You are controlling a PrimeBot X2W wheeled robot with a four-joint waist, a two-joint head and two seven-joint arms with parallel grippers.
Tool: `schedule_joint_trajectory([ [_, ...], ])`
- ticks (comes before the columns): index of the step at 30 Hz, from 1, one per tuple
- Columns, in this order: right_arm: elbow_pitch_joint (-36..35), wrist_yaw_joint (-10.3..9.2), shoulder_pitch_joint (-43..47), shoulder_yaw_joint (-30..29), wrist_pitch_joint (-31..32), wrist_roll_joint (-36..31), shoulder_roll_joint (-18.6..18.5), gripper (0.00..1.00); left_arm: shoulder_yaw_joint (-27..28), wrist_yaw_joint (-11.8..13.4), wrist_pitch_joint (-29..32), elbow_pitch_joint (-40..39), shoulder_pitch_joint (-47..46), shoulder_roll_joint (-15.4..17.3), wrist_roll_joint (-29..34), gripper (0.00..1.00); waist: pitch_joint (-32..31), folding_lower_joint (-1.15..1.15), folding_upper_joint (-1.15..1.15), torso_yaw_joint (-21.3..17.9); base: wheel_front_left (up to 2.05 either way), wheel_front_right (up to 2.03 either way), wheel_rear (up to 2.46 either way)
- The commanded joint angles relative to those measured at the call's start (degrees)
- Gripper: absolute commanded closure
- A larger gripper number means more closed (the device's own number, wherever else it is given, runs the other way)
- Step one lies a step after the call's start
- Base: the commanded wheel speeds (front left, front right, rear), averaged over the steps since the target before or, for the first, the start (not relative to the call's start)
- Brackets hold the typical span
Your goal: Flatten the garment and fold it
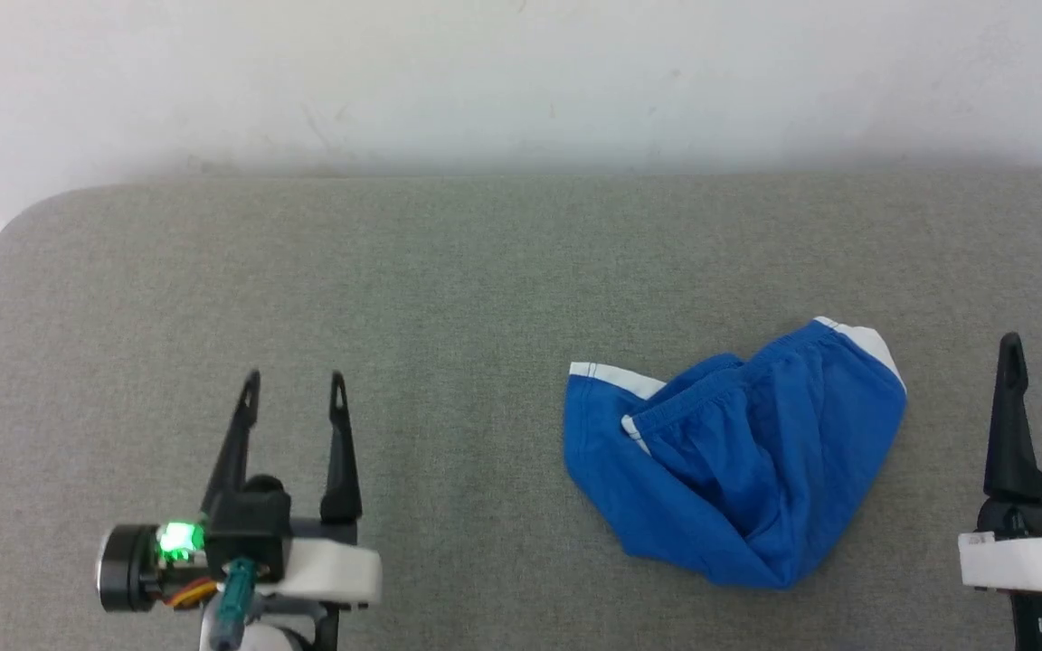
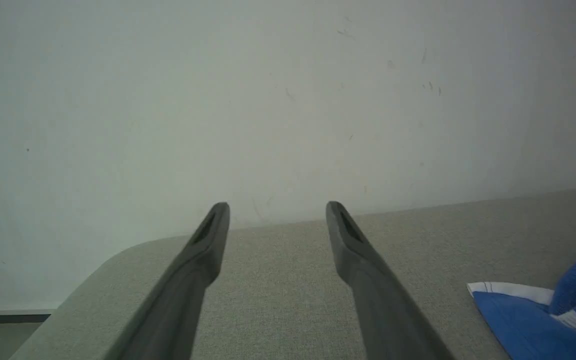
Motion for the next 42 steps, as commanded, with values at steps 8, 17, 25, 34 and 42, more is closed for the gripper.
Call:
schedule_joint_trajectory([
  [8,0.83,-0.11,1.23,0.52,-0.26,-0.02,0.08,0.00,5.82,-5.55,-0.27,2.29,3.01,-4.52,3.13,0.00,-0.31,0.00,0.00,-0.80,0.00,0.00,0.00],
  [17,0.48,-0.11,-0.42,0.82,-0.26,-0.44,0.08,0.00,6.96,-17.26,-0.27,10.29,-13.12,-3.41,5.24,0.00,0.57,0.00,0.00,-1.33,0.00,0.00,0.00],
  [25,0.35,-0.11,-1.34,1.54,-0.26,-0.12,0.08,0.00,-0.71,-30.71,10.39,28.07,-34.12,-2.77,4.11,0.00,2.66,0.00,0.00,-3.53,0.00,0.00,0.00],
  [34,0.76,-0.11,-3.80,2.49,-0.26,0.62,0.08,0.00,-22.84,-32.21,29.06,36.25,-46.60,-2.00,-10.35,0.00,6.44,0.00,0.00,-7.51,0.00,0.00,0.00],
  [42,1.21,-0.11,-6.32,2.97,-0.26,1.54,0.08,0.00,-43.62,-32.22,44.37,33.79,-55.26,2.88,-30.83,0.00,10.93,0.00,0.00,-11.83,0.00,0.00,0.00],
])
